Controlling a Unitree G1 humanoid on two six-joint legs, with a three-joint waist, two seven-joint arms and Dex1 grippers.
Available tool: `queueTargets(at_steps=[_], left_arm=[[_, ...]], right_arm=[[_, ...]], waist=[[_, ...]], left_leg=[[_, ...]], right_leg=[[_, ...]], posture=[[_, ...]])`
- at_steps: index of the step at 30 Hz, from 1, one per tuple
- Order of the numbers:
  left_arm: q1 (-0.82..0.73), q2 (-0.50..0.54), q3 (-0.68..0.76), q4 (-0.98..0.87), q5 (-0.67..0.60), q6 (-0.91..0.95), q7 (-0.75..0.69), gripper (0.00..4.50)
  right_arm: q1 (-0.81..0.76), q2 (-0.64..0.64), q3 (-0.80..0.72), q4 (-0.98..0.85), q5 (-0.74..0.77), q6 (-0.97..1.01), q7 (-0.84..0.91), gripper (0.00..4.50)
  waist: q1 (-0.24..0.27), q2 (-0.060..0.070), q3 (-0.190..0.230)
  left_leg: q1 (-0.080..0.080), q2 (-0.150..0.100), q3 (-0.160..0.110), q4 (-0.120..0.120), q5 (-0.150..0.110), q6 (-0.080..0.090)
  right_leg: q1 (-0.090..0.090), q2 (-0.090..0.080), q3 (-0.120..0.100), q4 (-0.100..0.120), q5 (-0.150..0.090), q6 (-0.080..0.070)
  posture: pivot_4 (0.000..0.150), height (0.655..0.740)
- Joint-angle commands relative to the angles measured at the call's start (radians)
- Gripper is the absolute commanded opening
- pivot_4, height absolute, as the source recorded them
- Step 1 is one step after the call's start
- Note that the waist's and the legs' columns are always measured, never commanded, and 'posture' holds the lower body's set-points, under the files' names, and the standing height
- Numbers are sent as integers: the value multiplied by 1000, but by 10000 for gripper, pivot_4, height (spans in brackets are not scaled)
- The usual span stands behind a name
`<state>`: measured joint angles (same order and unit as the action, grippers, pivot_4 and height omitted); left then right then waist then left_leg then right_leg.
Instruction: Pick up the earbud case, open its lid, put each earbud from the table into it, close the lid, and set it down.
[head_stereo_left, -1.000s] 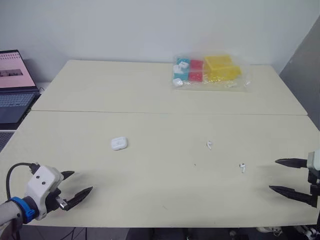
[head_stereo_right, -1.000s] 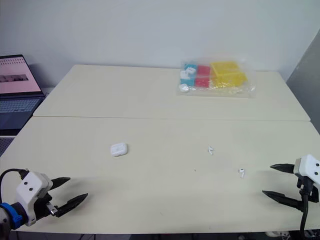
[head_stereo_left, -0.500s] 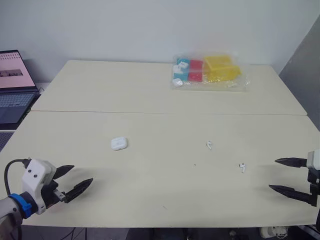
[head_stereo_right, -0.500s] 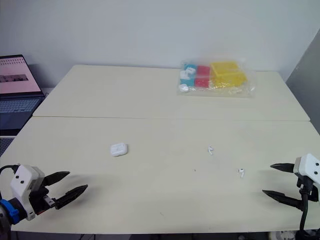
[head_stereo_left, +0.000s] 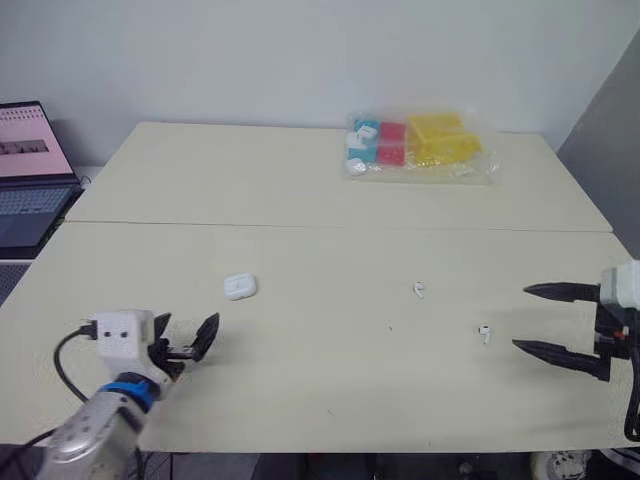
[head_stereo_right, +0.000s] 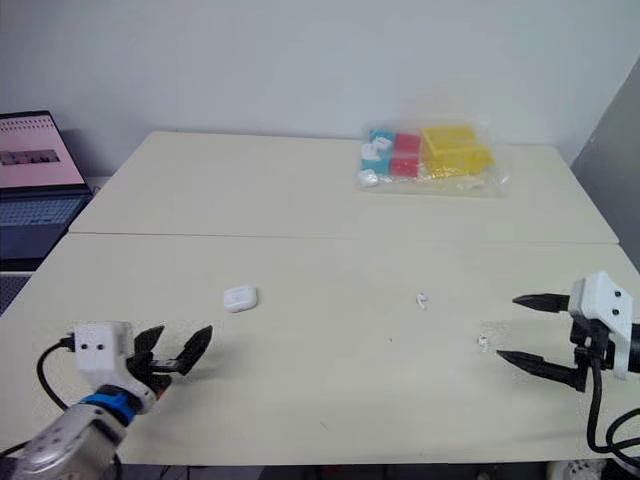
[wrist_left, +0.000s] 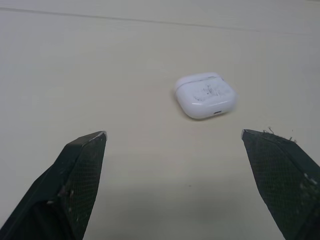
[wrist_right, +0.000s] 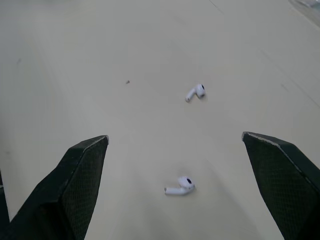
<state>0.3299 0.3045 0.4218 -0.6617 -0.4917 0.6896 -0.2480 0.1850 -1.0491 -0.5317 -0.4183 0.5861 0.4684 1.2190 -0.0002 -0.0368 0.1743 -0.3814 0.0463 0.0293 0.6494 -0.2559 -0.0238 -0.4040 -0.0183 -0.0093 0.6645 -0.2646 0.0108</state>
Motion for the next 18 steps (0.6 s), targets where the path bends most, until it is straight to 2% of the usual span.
queueTargets(at_steps=[1,6,18], left_arm=[[-51,-50,-99,-56,69,41,135,45000],[-167,-131,-194,-8,101,115,240,45000],[-314,-158,-249,155,210,121,308,45000]], right_arm=[[-137,-32,34,-55,114,91,-43,44842],[-299,-34,151,-70,146,135,-66,44842],[-406,-21,243,-78,164,153,-73,44842]], waist=[[-1,1,0],[1,-1,-1],[4,-1,-1]], left_leg=[[0,0,0,0,0,0],[-2,-2,-1,4,0,0],[-4,-1,-1,7,0,1]], right_leg=[[0,0,1,0,0,0],[0,2,0,0,1,0],[0,2,-1,0,2,0]], posture=[[1500,7364],[1500,7364],[1500,7364]])
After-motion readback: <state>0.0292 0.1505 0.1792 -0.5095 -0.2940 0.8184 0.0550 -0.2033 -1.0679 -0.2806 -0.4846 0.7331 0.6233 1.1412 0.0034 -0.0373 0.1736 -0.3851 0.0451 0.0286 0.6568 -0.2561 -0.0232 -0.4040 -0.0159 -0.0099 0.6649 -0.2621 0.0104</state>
